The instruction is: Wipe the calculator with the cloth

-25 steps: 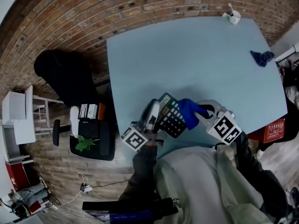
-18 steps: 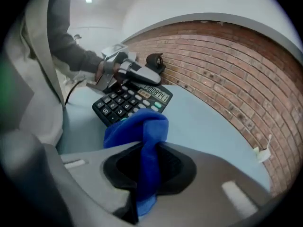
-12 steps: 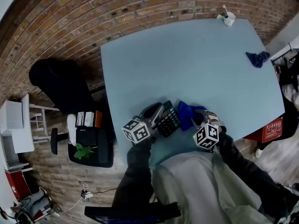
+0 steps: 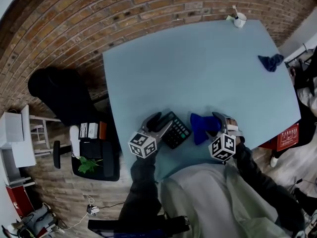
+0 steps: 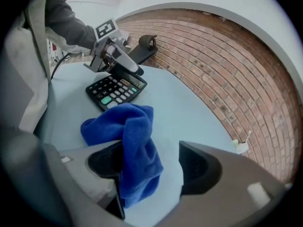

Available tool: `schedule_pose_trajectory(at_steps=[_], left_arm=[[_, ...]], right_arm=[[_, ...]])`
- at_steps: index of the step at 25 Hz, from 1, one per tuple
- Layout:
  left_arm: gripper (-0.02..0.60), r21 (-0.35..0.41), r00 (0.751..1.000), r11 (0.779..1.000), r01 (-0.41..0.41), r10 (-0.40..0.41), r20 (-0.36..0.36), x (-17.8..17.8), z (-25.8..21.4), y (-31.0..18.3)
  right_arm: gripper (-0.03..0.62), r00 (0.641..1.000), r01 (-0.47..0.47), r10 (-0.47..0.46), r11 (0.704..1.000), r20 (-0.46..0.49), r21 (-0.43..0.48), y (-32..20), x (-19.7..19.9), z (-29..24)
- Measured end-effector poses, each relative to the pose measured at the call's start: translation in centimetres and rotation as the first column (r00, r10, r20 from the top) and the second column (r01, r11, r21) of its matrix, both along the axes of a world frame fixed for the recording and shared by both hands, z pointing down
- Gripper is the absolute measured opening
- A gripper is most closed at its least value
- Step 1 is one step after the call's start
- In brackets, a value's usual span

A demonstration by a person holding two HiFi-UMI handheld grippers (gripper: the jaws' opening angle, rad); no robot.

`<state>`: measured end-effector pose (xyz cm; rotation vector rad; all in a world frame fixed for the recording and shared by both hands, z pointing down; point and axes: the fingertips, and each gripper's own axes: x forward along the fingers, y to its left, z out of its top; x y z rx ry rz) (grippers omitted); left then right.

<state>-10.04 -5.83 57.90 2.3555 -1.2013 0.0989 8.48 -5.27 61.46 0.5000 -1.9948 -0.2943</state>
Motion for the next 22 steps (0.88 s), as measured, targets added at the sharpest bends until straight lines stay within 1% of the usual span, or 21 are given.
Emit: schedule_pose_trajectory(at_steps=[1, 4, 6, 7, 9, 10, 11, 13, 14, 15, 16, 17, 18, 19, 20, 22], left_arm=[[0.269, 0.012, 1.0, 1.0, 0.009, -0.009, 0.018, -0.5, -0.3, 0.1], [0.278, 0.06, 0.995, 0.997, 0.054, -0.059, 0.08, -2.4, -1.6, 0.4], [0.278, 0.085, 0.991, 0.992, 0.097, -0.104, 0.08, -3.5, -2.7, 0.7], [0.278, 0.097, 0.989, 0.988, 0.122, -0.129, 0.072, -4.0, -3.2, 1.0], [0.278, 0.121, 0.982, 0.977, 0.175, -0.182, 0.052, -4.9, -4.3, 2.0], [0.26, 0.132, 0.977, 0.97, 0.204, -0.211, 0.042, -5.2, -4.7, 2.7], [0.238, 0.143, 0.97, 0.962, 0.233, -0.24, 0.03, -5.5, -5.2, 3.4], [0.152, 0.16, 0.957, 0.944, 0.287, -0.292, 0.002, -5.7, -5.8, 5.0], [0.106, 0.166, 0.95, 0.936, 0.309, -0.311, -0.017, -5.6, -5.9, 5.8], [0.055, 0.169, 0.945, 0.93, 0.328, -0.326, -0.038, -5.5, -6.0, 6.6], [0.026, 0.167, 0.939, 0.924, 0.345, -0.339, -0.06, -5.3, -6.0, 7.4], [0.003, 0.161, 0.931, 0.917, 0.364, -0.355, -0.081, -5.3, -6.1, 8.2], [0.002, 0.152, 0.921, 0.909, 0.388, -0.376, -0.1, -5.4, -6.1, 9.0], [0.002, 0.143, 0.908, 0.898, 0.416, -0.401, -0.12, -5.6, -6.3, 9.6], [0.002, 0.137, 0.893, 0.885, 0.445, -0.427, -0.143, -5.8, -6.6, 10.2], [0.002, 0.132, 0.864, 0.86, 0.493, -0.465, -0.194, -6.1, -7.2, 11.1]], right_arm=[[0.332, 1.0, 0.001, -0.001, 1.0, -0.011, 0.001, 0.1, 0.5, -0.2], [0.345, 0.999, 0.008, -0.007, 1.0, -0.054, 0.004, 0.5, 2.0, -0.7], [0.345, 0.998, 0.01, -0.008, 0.999, -0.058, 0.041, 0.4, 2.4, -1.6], [0.345, 0.999, 0.01, -0.007, 0.997, -0.043, 0.071, 0.2, 2.2, -2.3], [0.345, 1.0, 0.011, -0.013, 0.992, 0.018, 0.122, 0.1, 1.2, -4.3], [0.345, 0.998, 0.014, -0.022, 0.991, 0.055, 0.133, 0.1, 0.4, -5.4], [0.345, 0.995, 0.018, -0.032, 0.991, 0.1, 0.136, 0.3, -0.4, -6.6], [0.334, 0.974, 0.012, -0.041, 0.991, 0.222, 0.13, 0.7, -2.2, -9.2], [0.299, 0.953, -0.006, -0.032, 0.992, 0.3, 0.124, 0.9, -3.1, -10.7], [0.245, 0.923, -0.033, -0.013, 0.993, 0.384, 0.113, 1.0, -3.8, -12.2], [0.14, 0.885, -0.064, 0.013, 0.993, 0.466, 0.094, 1.3, -4.4, -13.4], [0.004, 0.844, -0.087, 0.039, 0.994, 0.534, 0.064, 1.5, -5.0, -14.1], [0.002, 0.812, -0.095, 0.065, 0.995, 0.579, 0.023, 1.9, -5.5, -14.3], [0.002, 0.795, -0.092, 0.084, 0.996, 0.601, -0.017, 2.3, -6.0, -14.1], [0.002, 0.79, -0.084, 0.093, 0.996, 0.607, -0.043, 2.6, -6.4, -13.9], [0.002, 0.802, -0.064, 0.086, 0.996, 0.591, -0.058, 3.2, -6.7, -13.4]])
